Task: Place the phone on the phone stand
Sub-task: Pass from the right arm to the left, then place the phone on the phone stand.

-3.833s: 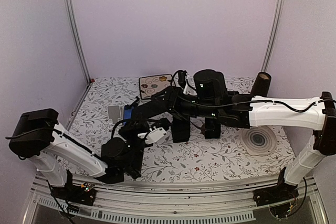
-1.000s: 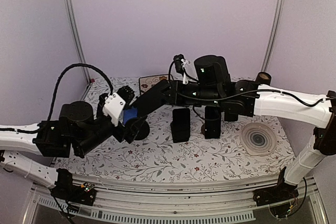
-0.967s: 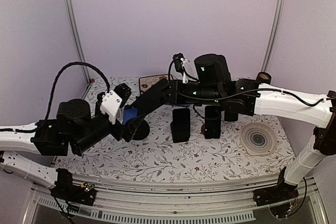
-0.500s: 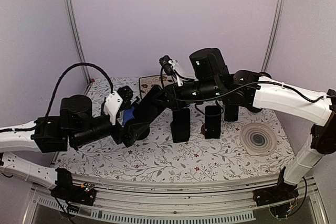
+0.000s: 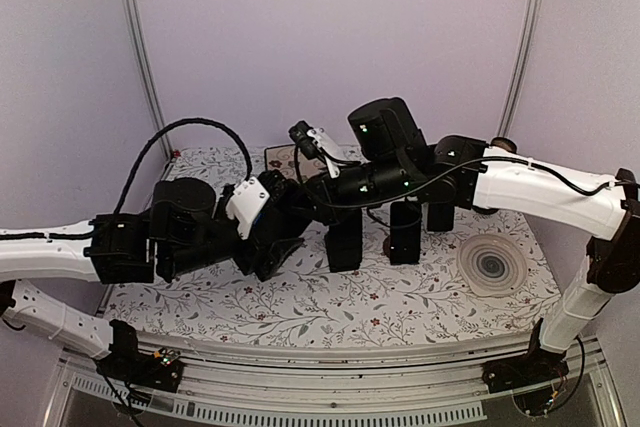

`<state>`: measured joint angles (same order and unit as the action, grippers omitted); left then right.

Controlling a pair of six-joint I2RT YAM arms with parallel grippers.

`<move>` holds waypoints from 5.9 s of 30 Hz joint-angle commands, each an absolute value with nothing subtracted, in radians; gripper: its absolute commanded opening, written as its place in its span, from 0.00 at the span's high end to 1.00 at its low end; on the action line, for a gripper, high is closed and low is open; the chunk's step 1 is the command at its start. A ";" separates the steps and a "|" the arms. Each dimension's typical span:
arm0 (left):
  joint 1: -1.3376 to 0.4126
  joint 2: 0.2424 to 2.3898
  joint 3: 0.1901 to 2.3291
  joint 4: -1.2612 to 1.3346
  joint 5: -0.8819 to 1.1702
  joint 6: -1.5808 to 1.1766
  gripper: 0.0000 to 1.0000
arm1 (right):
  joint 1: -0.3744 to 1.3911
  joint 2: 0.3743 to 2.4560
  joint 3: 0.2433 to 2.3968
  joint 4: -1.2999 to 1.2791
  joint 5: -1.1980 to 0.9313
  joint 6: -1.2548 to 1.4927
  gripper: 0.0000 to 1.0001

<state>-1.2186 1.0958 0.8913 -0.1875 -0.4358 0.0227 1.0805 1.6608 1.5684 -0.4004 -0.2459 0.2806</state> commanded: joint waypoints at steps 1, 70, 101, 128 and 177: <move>-1.227 1.140 0.946 -0.199 -0.475 0.052 0.04 | 1.094 1.672 1.621 -0.364 -0.275 0.281 0.98; -0.791 1.194 0.834 -0.107 -0.754 -0.422 0.74 | 1.031 1.224 1.189 -0.203 0.279 0.529 0.01; -0.436 1.588 0.798 0.323 -0.557 -0.451 0.73 | 1.032 1.140 1.101 -0.160 0.244 0.508 0.01; -0.436 1.665 0.725 0.499 -0.526 -0.354 0.66 | 1.033 1.167 1.081 -0.146 0.226 0.528 0.01; -0.452 1.655 0.667 0.565 -0.516 -0.331 0.13 | 1.033 1.190 1.082 -0.147 0.212 0.531 0.01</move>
<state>-0.4477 1.6650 0.6739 0.5262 -0.5163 -0.3294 1.0344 1.1824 1.0904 -0.1699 0.2222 0.5240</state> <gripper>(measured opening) 0.867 0.989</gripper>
